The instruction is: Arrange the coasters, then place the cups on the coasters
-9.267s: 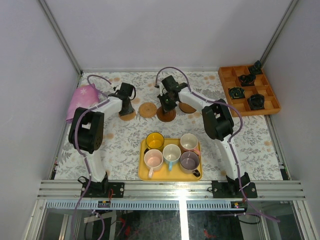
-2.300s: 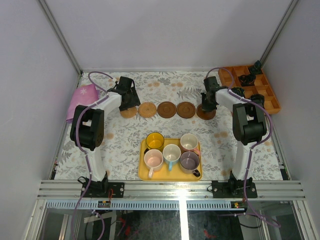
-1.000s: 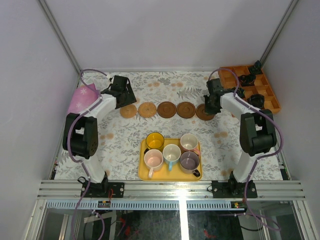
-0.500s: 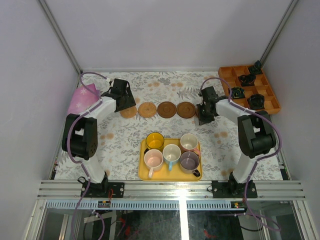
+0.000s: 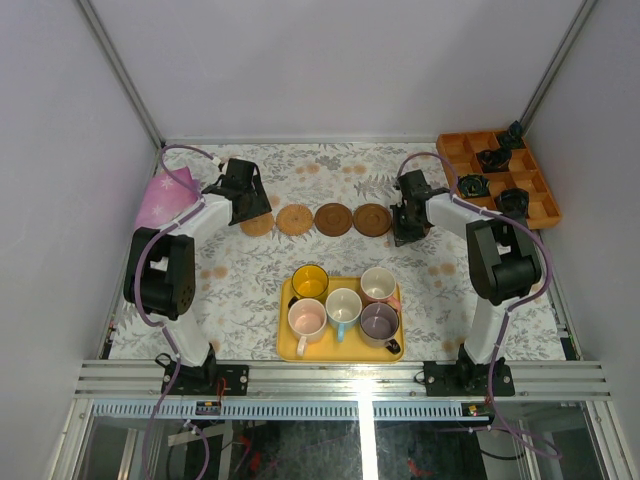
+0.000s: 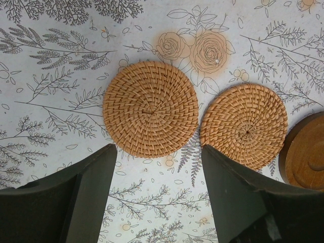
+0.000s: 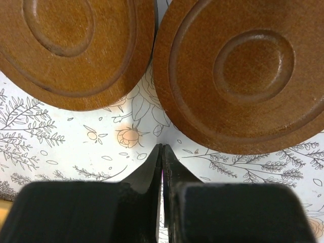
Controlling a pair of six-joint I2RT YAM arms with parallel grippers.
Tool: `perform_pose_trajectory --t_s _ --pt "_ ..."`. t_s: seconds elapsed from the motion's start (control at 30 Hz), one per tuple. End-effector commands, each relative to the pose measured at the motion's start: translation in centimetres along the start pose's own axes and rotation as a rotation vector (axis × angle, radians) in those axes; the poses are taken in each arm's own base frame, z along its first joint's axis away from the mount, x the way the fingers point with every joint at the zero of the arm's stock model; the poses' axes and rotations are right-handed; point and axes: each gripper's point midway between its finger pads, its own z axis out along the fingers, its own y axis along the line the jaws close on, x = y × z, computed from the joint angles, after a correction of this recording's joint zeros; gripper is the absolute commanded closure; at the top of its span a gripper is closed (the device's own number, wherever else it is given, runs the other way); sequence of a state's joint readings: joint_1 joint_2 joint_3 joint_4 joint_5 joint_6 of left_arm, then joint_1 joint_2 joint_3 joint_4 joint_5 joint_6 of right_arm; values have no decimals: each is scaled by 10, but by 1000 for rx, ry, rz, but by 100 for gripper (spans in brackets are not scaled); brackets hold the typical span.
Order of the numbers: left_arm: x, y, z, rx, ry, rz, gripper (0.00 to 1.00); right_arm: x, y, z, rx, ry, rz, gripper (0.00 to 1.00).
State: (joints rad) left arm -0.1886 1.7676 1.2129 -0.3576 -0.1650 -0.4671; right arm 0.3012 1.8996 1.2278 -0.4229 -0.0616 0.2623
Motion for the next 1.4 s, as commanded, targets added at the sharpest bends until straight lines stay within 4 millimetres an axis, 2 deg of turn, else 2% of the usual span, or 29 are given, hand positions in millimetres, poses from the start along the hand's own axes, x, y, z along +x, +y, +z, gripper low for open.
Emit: perform_pose_trajectory --t_s 0.0,0.63,0.93,1.07,1.2,1.27,1.37 --pt "-18 -1 -4 5 -62 -7 32 -13 -3 2 39 -32 9 100" --pt "-16 -2 -2 8 -56 -2 32 -19 -28 2 183 -35 39 100" --pt "-16 0 -3 5 -57 4 31 -21 -23 -2 157 -36 33 100" --pt "-21 -1 -7 5 -75 3 31 -24 -14 -18 112 -50 17 100" --pt "-30 -4 -15 19 -104 -1 31 -35 -5 -44 61 -111 -8 99" --pt "-36 -5 -21 27 -126 -7 32 -44 -2 -58 48 -153 -19 97" --pt "-45 -7 -32 50 -177 -17 32 -58 1 -78 43 -231 -21 87"
